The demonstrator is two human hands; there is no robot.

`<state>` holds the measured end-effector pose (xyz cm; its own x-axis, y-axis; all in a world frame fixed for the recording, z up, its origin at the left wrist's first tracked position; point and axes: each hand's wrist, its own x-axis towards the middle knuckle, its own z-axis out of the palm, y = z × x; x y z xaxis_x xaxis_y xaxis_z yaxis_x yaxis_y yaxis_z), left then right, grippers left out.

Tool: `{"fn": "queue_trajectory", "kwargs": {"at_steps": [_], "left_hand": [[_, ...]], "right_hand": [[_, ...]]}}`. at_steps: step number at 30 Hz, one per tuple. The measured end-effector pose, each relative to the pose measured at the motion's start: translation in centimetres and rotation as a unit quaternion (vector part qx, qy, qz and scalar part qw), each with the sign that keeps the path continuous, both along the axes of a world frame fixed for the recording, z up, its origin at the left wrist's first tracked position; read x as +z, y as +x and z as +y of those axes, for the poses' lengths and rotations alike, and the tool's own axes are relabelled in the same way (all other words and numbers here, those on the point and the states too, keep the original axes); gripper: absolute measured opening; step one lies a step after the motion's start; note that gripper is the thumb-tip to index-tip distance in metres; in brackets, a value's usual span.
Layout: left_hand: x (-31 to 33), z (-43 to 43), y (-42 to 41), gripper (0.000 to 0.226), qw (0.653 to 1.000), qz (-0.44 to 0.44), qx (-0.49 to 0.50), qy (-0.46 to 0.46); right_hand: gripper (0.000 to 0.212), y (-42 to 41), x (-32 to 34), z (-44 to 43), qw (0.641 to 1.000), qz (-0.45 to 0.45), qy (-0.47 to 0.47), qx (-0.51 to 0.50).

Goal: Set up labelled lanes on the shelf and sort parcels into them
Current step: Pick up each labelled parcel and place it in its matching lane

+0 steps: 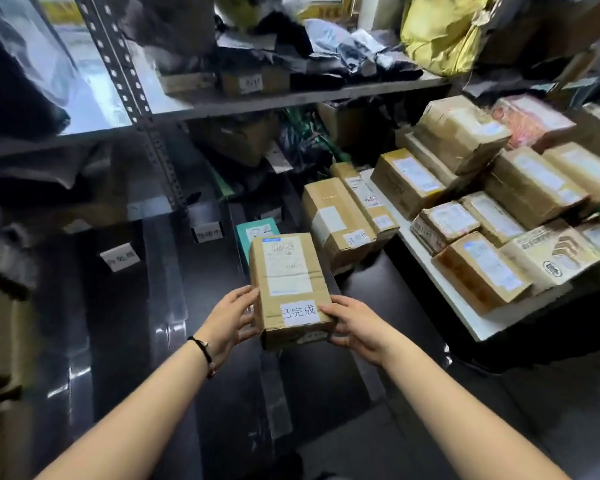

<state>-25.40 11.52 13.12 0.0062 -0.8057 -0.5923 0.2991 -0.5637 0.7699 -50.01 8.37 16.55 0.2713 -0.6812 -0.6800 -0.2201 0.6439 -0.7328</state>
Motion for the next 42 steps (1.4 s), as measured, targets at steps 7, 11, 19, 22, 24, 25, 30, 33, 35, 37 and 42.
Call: {"fn": "queue_trajectory", "kwargs": {"at_steps": [7,11,19,22,24,25,30,33,35,37,42], "left_hand": [[-1.1,-3.8,2.2,0.021,0.994,-0.008,0.086,0.064],[-1.4,-5.8,3.6,0.024,0.990,-0.027,0.111,0.081],[-0.8,-8.2,4.2,0.025,0.984,-0.042,0.149,0.089],[-0.2,-8.2,3.8,0.025,0.982,-0.047,0.157,0.091],[0.3,-8.1,3.0,0.025,0.982,-0.061,0.154,0.091],[0.8,-8.0,2.5,0.024,0.982,-0.070,0.153,0.087],[2.6,-7.1,0.8,0.027,0.969,-0.222,0.102,0.040],[2.9,-4.8,1.2,0.054,0.878,-0.478,-0.004,0.018],[3.5,-2.1,1.5,0.067,0.796,-0.602,-0.058,0.027],[4.4,0.8,1.7,0.072,0.748,-0.657,-0.076,0.058],[7.5,9.5,4.0,0.074,0.709,-0.692,-0.027,0.129]], "right_hand": [[0.031,1.5,-3.0,-8.3,0.997,0.065,-0.010,0.039],[0.033,2.6,-5.3,-12.3,0.997,0.043,0.012,0.061],[0.033,6.3,-6.5,-16.5,0.996,0.039,0.044,0.070],[0.050,6.8,-5.7,-16.7,0.995,0.069,0.011,0.065],[0.052,6.4,-4.9,-16.5,0.979,0.144,-0.083,0.119],[0.052,6.2,-4.5,-16.3,0.960,0.176,-0.145,0.163],[0.060,6.7,-3.2,-15.1,0.840,0.231,-0.325,0.368],[0.064,8.6,-1.6,-13.9,0.774,0.252,-0.378,0.441],[0.067,10.2,-0.4,-12.5,0.735,0.236,-0.416,0.480],[0.069,11.8,0.6,-10.7,0.715,0.211,-0.432,0.507],[0.066,16.8,3.2,-3.9,0.657,0.140,-0.485,0.560]]}}
